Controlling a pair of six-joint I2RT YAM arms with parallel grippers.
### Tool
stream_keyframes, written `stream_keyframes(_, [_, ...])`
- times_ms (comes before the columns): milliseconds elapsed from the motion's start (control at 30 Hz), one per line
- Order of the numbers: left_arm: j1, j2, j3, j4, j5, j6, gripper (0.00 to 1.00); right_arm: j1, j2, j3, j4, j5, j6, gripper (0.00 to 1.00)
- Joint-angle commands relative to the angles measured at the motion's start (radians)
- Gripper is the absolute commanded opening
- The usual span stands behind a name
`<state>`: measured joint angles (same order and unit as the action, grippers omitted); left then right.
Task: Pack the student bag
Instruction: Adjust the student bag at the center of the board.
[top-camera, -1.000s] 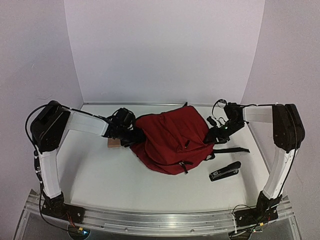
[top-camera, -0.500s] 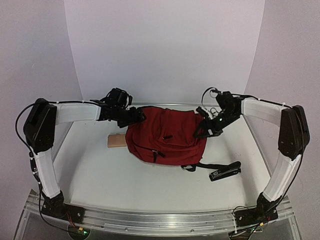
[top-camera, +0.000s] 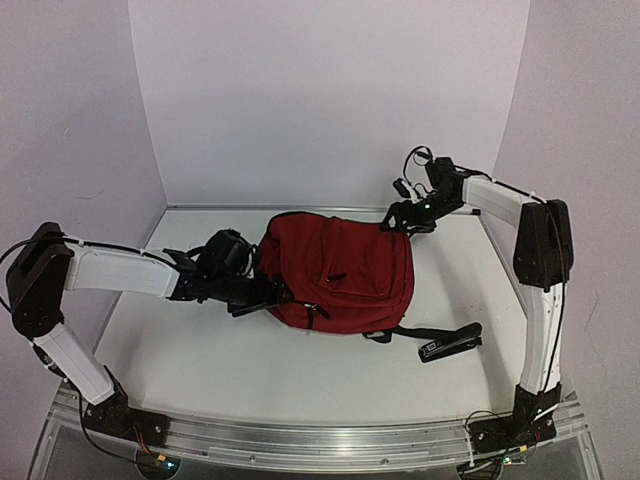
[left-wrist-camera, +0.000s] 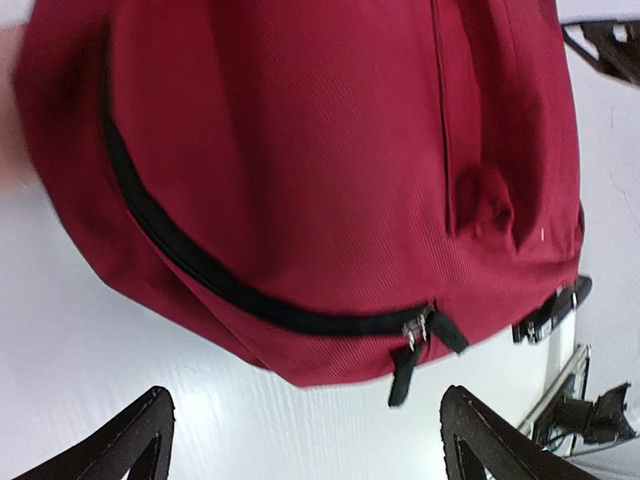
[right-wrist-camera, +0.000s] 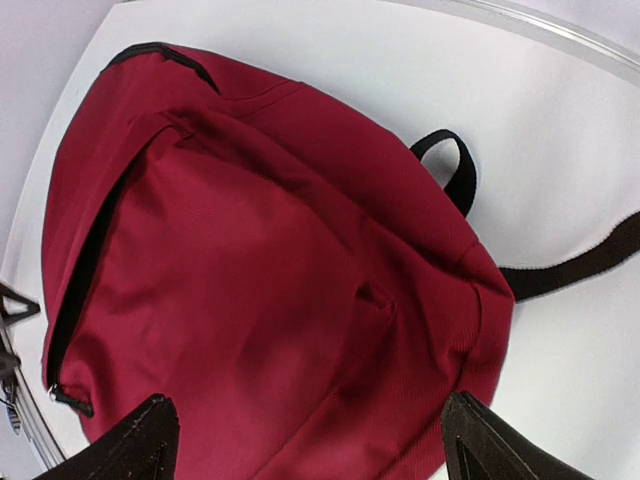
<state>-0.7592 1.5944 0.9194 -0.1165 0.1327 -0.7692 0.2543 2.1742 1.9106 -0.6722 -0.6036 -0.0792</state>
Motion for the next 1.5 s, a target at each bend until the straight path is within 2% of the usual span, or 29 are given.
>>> stream_keyframes(0, [-0.053,0.003,-0.048,0.159,0.026,-0.102,0.92,0.006,0.067,0.079,0.0,-0.037,0.028,0.9])
stream_keyframes(167, [-0.053,0.106,-0.026,0.256,0.074,-0.108,0.89,0.006,0.041,-0.048,0.0,-0.106,0.013,0.78])
stream_keyframes(267, [-0.039,0.19,0.039,0.307,0.1,-0.068,0.82,0.006,-0.033,-0.199,0.0,-0.129,-0.005,0.7])
stream_keyframes(367, [0.011,0.271,0.115,0.343,0.176,-0.057,0.72,0.006,-0.115,-0.345,0.002,-0.154,-0.018,0.65])
stream_keyframes(533, [0.08,0.361,0.249,0.316,0.232,-0.001,0.59,0.027,-0.259,-0.565,0.004,-0.22,-0.026,0.65])
stream_keyframes(700, [0.129,0.383,0.351,0.226,0.244,0.067,0.59,0.128,-0.367,-0.685,0.004,-0.266,-0.039,0.67])
stream_keyframes(867, [0.155,0.319,0.341,0.169,0.242,0.101,0.62,0.177,-0.418,-0.65,-0.007,-0.206,-0.062,0.7])
stream_keyframes(1133, [0.154,0.137,0.105,0.253,0.258,0.05,0.64,0.16,-0.423,-0.496,0.025,-0.056,-0.051,0.72])
stream_keyframes(1233, [0.153,0.087,0.042,0.282,0.248,0.04,0.63,0.167,-0.398,-0.433,0.049,-0.058,-0.014,0.71])
stream_keyframes(1467, [0.154,0.029,-0.004,0.279,0.217,0.022,0.64,0.282,-0.375,-0.312,0.059,0.01,-0.042,0.69])
